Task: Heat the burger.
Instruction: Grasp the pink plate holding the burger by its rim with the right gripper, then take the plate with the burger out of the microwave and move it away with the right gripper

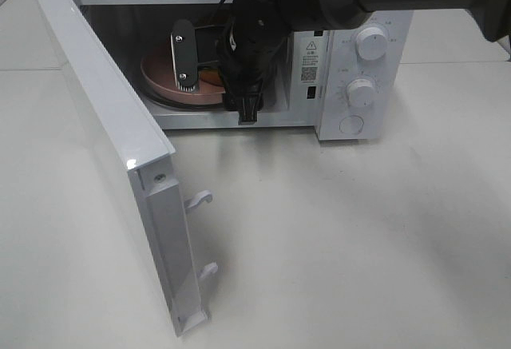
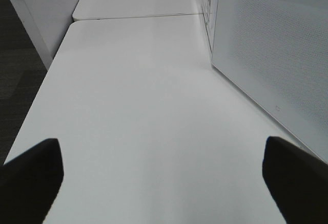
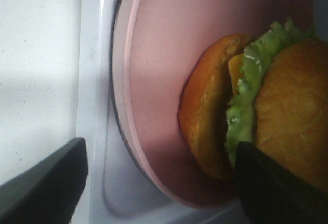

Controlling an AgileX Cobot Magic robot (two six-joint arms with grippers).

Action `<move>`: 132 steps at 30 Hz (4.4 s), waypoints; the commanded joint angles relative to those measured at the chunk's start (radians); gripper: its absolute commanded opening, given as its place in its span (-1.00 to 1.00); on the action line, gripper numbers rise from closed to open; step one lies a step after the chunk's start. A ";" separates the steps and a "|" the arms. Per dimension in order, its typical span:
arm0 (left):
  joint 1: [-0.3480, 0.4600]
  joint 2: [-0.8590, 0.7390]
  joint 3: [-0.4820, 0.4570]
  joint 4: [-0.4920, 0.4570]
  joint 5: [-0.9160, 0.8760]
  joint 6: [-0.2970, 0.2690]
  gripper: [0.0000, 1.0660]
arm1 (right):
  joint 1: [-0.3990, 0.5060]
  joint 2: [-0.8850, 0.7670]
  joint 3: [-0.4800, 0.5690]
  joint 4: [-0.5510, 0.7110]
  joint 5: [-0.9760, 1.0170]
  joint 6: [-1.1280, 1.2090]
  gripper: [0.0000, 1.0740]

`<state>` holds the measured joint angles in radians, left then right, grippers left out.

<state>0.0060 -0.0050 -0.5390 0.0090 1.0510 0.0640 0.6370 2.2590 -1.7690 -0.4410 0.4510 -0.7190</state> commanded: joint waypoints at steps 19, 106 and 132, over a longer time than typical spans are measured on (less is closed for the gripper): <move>0.001 -0.015 0.000 0.037 -0.017 -0.004 0.84 | 0.052 0.085 -0.066 0.019 -0.011 0.009 0.42; 0.001 -0.015 0.000 0.082 -0.018 -0.004 0.84 | 0.052 -0.339 0.508 0.097 -0.222 -0.320 -1.00; 0.001 -0.015 0.000 0.082 -0.018 -0.004 0.84 | 0.041 -0.631 0.900 0.102 -0.468 -0.357 -1.00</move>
<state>0.0060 -0.0050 -0.5390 0.0860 1.0500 0.0640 0.6810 1.6770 -0.8830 -0.3240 0.0610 -1.0570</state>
